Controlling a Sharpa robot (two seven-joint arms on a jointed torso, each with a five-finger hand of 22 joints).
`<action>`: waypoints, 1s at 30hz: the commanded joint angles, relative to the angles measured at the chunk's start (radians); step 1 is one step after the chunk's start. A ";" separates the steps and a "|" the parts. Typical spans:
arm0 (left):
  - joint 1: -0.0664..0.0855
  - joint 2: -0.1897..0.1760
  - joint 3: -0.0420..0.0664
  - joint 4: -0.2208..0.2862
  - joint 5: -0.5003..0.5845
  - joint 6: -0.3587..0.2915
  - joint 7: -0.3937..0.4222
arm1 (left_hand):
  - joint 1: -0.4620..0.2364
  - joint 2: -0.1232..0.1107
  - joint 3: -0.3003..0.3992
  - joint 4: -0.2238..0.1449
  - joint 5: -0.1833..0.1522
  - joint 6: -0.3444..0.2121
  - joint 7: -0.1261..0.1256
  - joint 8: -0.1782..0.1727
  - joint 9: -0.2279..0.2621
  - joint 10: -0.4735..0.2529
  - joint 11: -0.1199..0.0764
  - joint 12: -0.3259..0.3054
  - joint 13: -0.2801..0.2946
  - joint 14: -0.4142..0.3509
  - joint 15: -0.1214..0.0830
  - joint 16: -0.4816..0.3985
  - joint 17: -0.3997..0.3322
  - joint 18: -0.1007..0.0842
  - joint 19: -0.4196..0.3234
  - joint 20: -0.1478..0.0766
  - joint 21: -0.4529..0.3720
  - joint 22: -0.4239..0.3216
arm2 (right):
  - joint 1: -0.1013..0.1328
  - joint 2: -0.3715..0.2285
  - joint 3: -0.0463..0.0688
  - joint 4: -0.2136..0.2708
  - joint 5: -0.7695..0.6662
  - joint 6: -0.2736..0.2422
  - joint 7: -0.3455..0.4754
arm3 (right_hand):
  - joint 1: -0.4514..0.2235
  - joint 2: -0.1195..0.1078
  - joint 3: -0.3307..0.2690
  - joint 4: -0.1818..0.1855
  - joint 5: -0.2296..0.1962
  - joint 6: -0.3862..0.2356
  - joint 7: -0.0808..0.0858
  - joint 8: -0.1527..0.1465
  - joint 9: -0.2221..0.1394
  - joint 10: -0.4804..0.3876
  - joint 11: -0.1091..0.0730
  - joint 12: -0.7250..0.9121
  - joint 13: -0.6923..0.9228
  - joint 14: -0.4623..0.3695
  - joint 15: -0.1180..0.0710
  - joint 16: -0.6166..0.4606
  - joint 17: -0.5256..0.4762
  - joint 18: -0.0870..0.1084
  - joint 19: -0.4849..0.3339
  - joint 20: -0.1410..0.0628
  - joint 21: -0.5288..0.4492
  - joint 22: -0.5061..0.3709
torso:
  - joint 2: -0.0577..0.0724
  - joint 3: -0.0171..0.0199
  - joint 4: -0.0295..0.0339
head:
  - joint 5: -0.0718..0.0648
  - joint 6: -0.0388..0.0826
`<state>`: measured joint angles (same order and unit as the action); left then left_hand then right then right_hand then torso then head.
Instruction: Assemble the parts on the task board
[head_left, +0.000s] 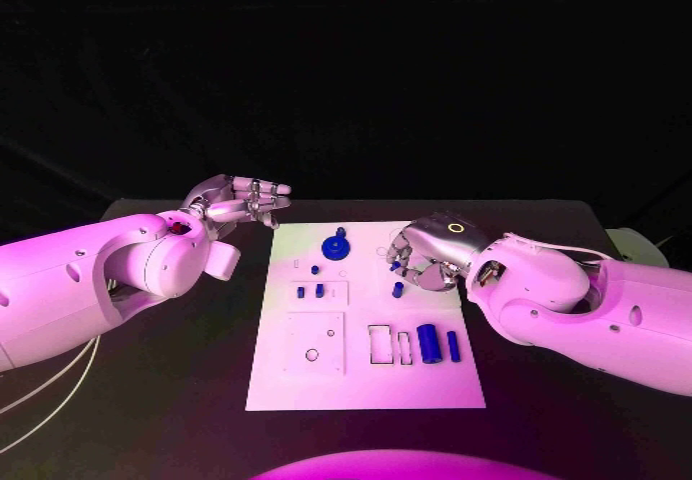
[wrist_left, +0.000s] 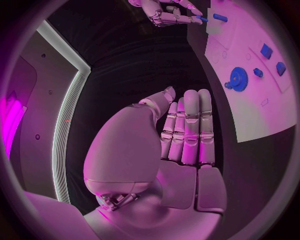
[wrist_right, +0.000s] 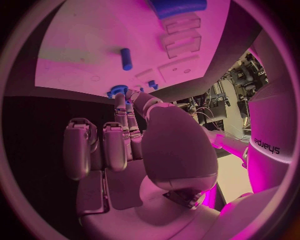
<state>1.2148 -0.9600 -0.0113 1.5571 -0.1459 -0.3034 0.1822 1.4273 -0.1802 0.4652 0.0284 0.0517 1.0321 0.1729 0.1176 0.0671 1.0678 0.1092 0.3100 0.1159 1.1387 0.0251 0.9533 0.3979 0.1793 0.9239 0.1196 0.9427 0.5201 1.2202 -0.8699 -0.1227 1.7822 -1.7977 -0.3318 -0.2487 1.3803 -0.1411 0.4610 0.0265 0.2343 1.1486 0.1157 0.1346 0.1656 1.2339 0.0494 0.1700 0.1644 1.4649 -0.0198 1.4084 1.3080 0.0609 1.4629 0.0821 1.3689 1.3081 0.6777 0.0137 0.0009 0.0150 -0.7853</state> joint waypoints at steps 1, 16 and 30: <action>0.001 0.007 0.000 -0.002 0.001 0.016 0.003 | 0.001 0.009 -0.003 -0.003 0.001 -0.006 0.002 -0.007 -0.001 -0.007 -0.002 0.005 0.001 -0.004 0.004 -0.007 -0.002 0.005 0.006 0.001 -0.004 -0.001 | -0.003 0.021 -0.002 0.024 -0.009 -0.010 -0.005 | -0.010 0.002 0.007 -0.001 -0.005 0.007 0.002 0.005 0.002 0.010 0.000 -0.004 -0.001 0.063 -0.006 0.005 0.033 -0.019 0.027 -0.001 0.007 0.189 | -0.001 -0.0013 0.0033 | 0.025 -0.006; 0.001 0.028 0.000 -0.002 0.001 0.019 0.000 | 0.000 0.009 -0.004 -0.003 0.001 -0.007 0.003 -0.007 -0.001 -0.009 -0.002 0.005 0.001 -0.005 0.004 -0.008 -0.003 0.005 0.006 0.002 -0.005 -0.002 | -0.061 0.140 -0.015 0.011 -0.008 0.009 0.012 | -0.010 0.003 0.008 -0.001 -0.005 0.007 0.002 0.004 0.002 0.011 0.000 -0.005 -0.001 0.063 -0.006 0.003 0.031 -0.019 0.027 -0.002 0.007 0.189 | 0.001 -0.0035 0.0031 | 0.098 -0.035; 0.001 0.040 0.000 0.004 0.001 0.024 -0.002 | 0.000 0.009 -0.005 -0.004 0.001 -0.008 0.003 -0.008 -0.001 -0.010 -0.001 0.006 0.001 -0.005 0.005 -0.009 -0.003 0.005 0.006 0.002 -0.006 -0.002 | -0.116 0.212 -0.019 -0.064 -0.005 0.025 0.026 | -0.012 0.004 0.008 0.000 -0.005 0.006 0.003 0.003 0.002 0.010 0.000 -0.006 -0.001 0.063 -0.006 0.002 0.029 -0.018 0.026 -0.002 0.004 0.188 | 0.001 -0.0019 0.0027 | 0.122 -0.054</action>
<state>1.2148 -0.9231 -0.0115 1.5577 -0.1459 -0.2995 0.1775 1.4273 -0.1802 0.4652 0.0285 0.0518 1.0285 0.1765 0.1139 0.0671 1.0641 0.1058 0.3100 0.1158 1.1386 0.0251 0.9484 0.3963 0.1793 0.9239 0.1196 0.9430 0.5193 1.1067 -0.6611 -0.1421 1.7239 -1.7969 -0.3218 -0.2333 1.3763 -0.1371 0.4639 0.0236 0.2335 1.1506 0.1180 0.1350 0.1659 1.2375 0.0530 0.1701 0.1645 1.4649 -0.0198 1.4083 1.3077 0.0610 1.4629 0.0821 1.3729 1.3077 0.6785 0.0107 0.0039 0.1339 -0.8362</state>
